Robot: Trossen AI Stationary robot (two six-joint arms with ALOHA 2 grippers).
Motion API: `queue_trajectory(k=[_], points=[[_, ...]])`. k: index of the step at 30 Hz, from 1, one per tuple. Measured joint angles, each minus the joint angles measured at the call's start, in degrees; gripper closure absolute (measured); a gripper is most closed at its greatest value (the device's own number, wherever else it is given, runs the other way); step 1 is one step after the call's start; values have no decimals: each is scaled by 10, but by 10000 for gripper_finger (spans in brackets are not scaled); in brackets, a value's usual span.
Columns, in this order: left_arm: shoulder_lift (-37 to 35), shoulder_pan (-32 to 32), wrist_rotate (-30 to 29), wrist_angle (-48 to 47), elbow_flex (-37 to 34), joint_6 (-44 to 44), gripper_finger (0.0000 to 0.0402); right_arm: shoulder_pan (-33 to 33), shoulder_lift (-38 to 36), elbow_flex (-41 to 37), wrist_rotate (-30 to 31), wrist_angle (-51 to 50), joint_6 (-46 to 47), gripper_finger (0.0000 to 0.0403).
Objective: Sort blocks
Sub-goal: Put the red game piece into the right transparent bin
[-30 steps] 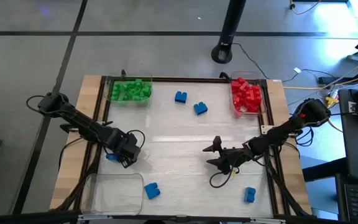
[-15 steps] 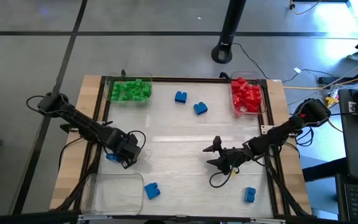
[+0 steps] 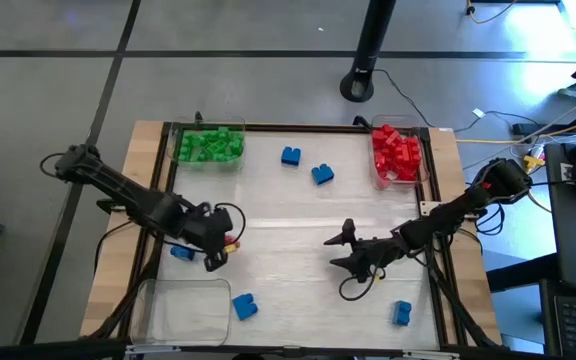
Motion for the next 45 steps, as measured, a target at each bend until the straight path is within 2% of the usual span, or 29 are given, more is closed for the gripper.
queue_trajectory(k=[4, 7, 13, 16, 22, 30, 41, 45], points=[[-10, 2, -72, 114, 3, 112, 300, 0, 0, 0, 28, 68, -62, 107], [-9, 7, -99, 206, 3, 198, 299, 0, 0, 0, 58, 128, -110, 107], [9, 30, -101, 403, -5, 375, 299, 0, 0, 10, 86, 238, -239, 107], [21, 45, -95, 515, -18, 448, 299, 0, 0, 33, 83, 252, -302, 107], [51, 74, -37, 630, -19, 515, 298, 1, 0, 88, 109, 251, -430, 107], [85, 100, -8, 691, -19, 537, 298, 0, 0, 141, 131, 251, -544, 107], [91, 99, -8, 697, -19, 535, 298, 1, 0, 144, 141, 250, -555, 107], [87, 98, -27, 687, -19, 534, 298, 1, 0, 145, 155, 232, -554, 107]])
